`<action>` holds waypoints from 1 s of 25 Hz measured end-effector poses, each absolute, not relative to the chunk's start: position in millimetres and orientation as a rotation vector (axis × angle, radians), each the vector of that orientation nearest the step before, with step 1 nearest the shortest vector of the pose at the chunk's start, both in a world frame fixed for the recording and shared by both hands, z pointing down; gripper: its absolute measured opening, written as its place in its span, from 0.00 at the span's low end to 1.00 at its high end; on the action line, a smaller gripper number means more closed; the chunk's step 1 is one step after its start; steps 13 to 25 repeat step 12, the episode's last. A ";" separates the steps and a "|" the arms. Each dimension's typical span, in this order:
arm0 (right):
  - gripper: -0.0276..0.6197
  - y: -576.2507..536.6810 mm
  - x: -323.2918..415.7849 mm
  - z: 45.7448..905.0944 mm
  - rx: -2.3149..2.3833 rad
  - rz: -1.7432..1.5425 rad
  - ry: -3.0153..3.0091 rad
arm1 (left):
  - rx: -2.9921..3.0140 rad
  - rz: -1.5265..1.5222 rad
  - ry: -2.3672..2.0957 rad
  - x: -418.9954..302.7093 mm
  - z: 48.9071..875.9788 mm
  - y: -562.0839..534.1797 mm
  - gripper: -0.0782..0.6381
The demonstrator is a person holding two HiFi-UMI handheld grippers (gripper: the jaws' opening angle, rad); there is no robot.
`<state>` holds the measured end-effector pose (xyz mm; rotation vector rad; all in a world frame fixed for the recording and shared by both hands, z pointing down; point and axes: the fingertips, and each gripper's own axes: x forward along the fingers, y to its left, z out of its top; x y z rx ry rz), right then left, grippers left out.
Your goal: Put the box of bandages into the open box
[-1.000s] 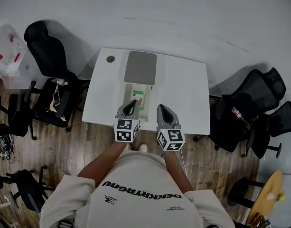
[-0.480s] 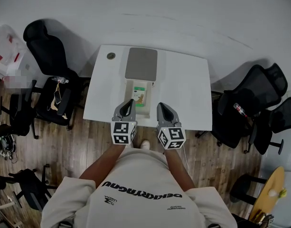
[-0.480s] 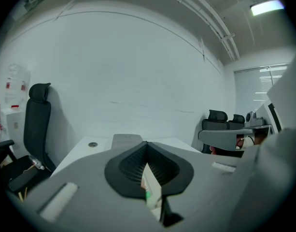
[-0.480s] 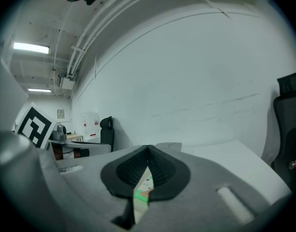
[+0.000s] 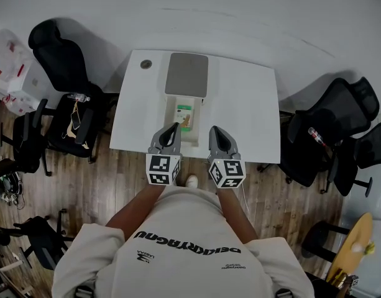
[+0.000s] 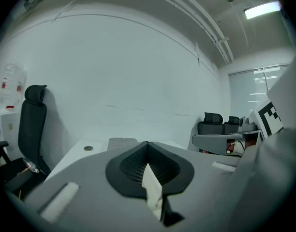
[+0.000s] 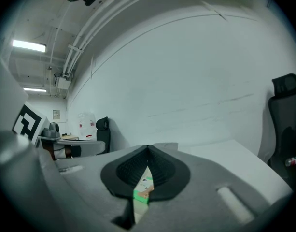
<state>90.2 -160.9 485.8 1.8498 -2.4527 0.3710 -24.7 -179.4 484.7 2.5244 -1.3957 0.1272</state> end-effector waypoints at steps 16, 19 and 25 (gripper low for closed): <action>0.04 -162.3 90.3 485.7 1.830 0.350 -2.471 | 2.483 0.106 -1.373 -38.1 494.4 -187.6 0.12; 0.04 -162.3 90.3 485.7 1.830 0.350 -2.471 | 2.483 0.106 -1.373 -38.1 494.4 -187.6 0.12; 0.04 -162.3 90.3 485.7 1.830 0.350 -2.471 | 2.483 0.106 -1.373 -38.1 494.4 -187.6 0.12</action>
